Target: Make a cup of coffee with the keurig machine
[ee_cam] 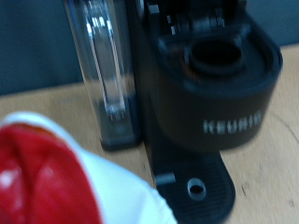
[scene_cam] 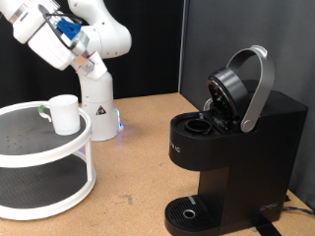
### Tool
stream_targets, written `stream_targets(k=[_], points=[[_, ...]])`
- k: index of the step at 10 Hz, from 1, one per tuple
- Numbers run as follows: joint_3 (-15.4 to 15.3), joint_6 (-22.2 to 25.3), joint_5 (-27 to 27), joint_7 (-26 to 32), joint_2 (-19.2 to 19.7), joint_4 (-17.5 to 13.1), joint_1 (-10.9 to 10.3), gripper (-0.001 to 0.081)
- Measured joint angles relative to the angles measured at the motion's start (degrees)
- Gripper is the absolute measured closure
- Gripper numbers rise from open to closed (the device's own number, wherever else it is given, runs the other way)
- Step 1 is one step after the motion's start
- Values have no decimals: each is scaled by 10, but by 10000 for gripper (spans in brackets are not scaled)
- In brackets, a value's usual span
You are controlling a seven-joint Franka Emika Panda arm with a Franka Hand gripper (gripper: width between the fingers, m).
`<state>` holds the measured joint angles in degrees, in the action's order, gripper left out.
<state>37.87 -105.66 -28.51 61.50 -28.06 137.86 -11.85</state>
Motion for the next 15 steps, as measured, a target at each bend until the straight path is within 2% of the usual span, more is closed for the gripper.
stream_targets(k=[1, 3, 5, 8, 13, 15], points=[[4, 8, -24, 1, 1, -7, -10, 660], [-6, 8, -37, -17, 14, -27, -32, 660], [-32, -9, -37, -31, 28, -42, -45, 660], [-73, -58, -53, -51, 41, -52, -65, 660], [-125, -89, -79, -101, 62, -83, -98, 660], [-129, -93, -79, -105, 73, -91, -100, 660]])
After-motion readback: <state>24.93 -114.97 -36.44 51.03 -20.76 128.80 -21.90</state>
